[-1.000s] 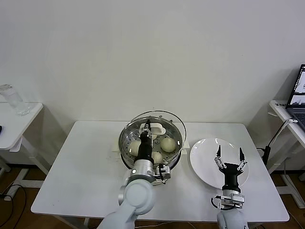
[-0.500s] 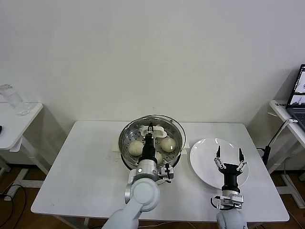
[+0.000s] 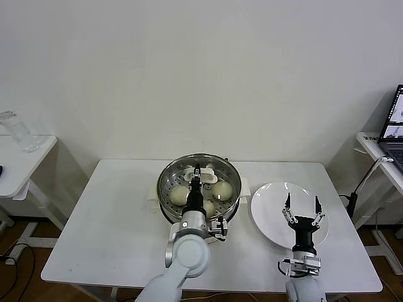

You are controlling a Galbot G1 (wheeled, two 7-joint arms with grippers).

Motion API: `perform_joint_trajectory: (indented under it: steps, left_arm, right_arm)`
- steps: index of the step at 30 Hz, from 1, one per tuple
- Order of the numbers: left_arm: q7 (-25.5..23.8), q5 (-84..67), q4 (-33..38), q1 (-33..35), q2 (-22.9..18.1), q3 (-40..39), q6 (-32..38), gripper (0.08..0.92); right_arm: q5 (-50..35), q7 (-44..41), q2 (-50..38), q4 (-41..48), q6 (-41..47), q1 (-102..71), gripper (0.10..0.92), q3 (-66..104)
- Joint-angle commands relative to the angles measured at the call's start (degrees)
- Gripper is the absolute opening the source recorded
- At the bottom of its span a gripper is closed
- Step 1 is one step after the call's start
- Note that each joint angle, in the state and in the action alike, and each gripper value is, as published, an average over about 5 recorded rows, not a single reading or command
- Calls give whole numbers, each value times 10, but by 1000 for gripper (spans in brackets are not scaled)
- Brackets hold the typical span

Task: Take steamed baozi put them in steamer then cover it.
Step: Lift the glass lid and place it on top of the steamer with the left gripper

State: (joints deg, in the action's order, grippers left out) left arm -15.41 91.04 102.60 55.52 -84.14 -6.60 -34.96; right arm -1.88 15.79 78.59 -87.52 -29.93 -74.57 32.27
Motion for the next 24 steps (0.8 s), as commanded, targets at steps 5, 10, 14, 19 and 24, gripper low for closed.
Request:
perform_joint_trajectory:
  steps: [5, 10, 14, 19, 24]
  left_arm:
    - [-6, 9, -6, 1, 0, 6, 2, 192]
    - [-6, 9, -3, 1, 3, 7, 2, 192]
    - [-9, 9, -3, 2, 2, 6, 2, 192]
    - [-15, 9, 2, 3, 2, 5, 3, 192]
    - [-18, 9, 2, 2, 1, 5, 4, 192]
  right_arm:
    - [6, 0, 4, 2, -3, 0, 823, -2]
    - [9, 0, 5, 2, -3, 1, 823, -3]
    - [10, 0, 5, 3, -3, 3, 823, -3]
    - [11, 0, 4, 4, -3, 4, 823, -3]
    - [11, 0, 4, 5, -4, 4, 823, -3]
